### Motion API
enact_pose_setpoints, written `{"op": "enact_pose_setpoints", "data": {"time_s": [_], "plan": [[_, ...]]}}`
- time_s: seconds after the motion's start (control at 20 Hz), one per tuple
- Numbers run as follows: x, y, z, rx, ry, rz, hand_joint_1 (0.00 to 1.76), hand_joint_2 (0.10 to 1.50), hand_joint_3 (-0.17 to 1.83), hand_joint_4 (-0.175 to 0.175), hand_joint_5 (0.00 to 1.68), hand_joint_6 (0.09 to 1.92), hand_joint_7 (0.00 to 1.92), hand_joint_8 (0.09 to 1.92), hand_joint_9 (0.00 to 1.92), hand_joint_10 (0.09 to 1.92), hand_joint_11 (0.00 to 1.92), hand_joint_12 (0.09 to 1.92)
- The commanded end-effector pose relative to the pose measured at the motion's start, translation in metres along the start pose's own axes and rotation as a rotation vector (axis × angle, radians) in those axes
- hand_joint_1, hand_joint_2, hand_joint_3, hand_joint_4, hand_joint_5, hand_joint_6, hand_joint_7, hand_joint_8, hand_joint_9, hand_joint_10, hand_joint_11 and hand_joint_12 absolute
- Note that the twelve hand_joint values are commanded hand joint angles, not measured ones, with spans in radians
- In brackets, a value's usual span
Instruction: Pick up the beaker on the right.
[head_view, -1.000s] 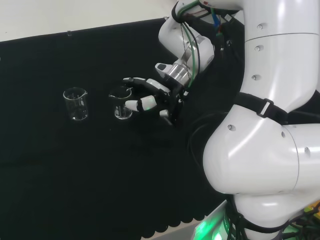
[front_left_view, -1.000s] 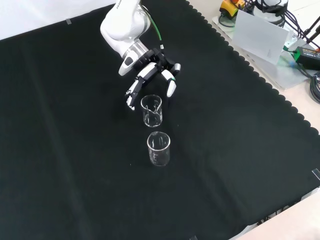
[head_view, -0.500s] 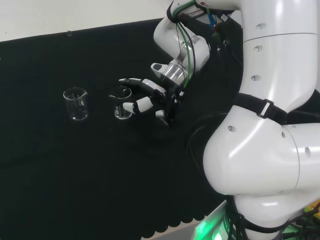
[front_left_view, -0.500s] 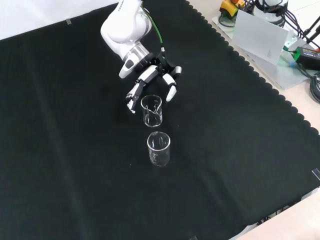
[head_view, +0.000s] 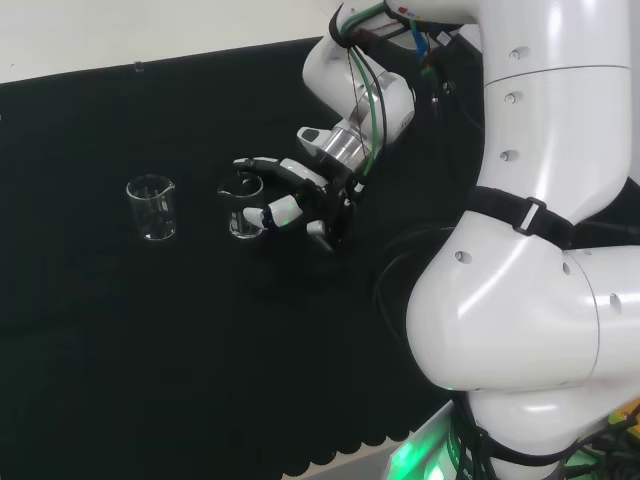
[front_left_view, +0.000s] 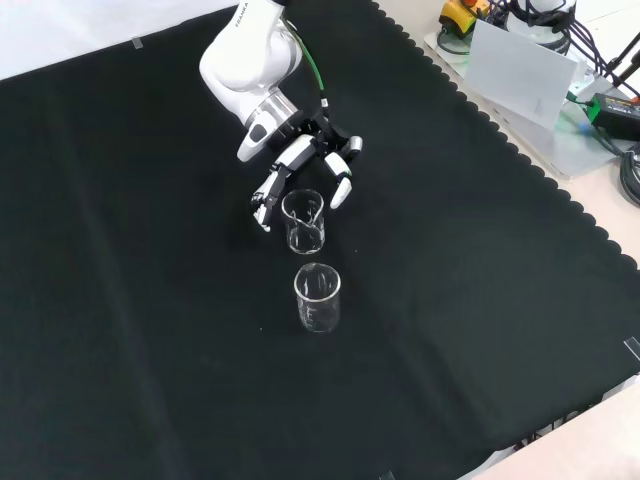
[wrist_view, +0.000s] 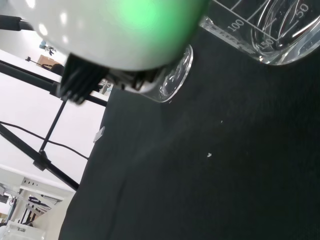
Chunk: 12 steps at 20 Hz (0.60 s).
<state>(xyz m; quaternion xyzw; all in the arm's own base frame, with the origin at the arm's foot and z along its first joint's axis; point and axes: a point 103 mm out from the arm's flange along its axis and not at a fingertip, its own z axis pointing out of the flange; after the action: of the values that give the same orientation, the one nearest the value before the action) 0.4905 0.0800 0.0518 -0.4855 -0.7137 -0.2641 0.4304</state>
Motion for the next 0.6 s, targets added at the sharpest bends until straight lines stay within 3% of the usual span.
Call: {"op": "enact_pose_setpoints", "data": {"time_s": [0.05,0.6], "plan": [[0.000,-0.001,-0.003,0.000,0.019,-0.012,1.10,0.29,1.16,-0.101,0.32,0.09,0.18,0.71,0.29,0.72,0.00,1.21],[0.004,0.014,0.013,0.020,0.016,-0.010,1.09,0.29,1.17,-0.099,0.34,0.09,0.20,0.72,0.30,0.72,0.00,1.21]]}}
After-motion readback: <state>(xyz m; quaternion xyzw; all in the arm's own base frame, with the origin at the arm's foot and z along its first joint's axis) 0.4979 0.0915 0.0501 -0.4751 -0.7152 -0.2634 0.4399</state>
